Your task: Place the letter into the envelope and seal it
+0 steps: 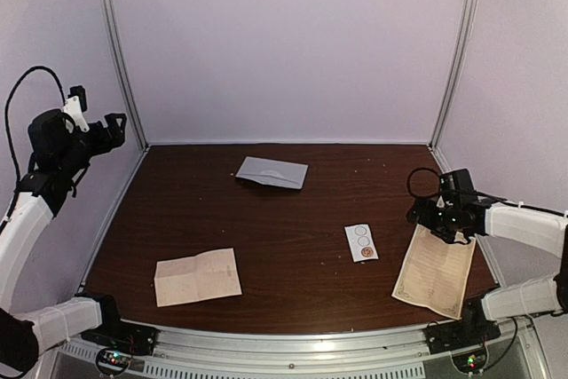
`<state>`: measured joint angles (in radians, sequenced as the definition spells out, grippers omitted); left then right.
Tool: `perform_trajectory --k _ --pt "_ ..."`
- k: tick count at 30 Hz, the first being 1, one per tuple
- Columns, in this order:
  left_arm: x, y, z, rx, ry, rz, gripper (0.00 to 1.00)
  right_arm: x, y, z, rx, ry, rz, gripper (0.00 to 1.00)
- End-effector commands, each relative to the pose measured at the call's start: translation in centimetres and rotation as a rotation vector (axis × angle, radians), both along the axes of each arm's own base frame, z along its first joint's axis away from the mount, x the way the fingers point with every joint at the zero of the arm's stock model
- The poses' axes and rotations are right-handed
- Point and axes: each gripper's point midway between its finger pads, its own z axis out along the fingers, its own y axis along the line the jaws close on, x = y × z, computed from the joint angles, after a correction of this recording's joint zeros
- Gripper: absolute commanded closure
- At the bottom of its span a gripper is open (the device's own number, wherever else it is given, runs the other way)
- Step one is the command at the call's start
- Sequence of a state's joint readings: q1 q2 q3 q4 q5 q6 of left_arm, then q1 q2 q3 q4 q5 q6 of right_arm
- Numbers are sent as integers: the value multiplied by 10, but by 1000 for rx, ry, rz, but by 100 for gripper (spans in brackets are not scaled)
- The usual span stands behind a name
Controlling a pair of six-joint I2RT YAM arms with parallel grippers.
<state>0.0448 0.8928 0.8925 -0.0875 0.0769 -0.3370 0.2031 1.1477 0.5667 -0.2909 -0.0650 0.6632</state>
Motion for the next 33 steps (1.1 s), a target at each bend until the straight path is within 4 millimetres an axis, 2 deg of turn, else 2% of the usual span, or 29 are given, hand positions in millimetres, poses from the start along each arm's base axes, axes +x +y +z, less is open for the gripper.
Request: perform_trajectory --k 1,4,8,17,19,26,33 --pt "-10 5 15 53 -65 29 2 8 -11 -6 -5 -24 -109 2" --pt "-12 8 15 62 -67 44 2 7 -22 -13 -45 -29 -158 1" --pt "-10 7 13 64 -56 41 2 7 -23 -27 -61 -8 -158 1" --pt "-6 6 8 60 -41 34 2 22 -5 -45 -14 4 -83 1" --pt "-6 7 7 62 -38 38 2 23 4 -52 17 22 -49 1" --pt "-5 10 5 69 -33 54 2 47 22 -61 62 9 0 2" --pt "-4 11 4 76 -28 57 2 85 52 -58 91 -5 78 2"
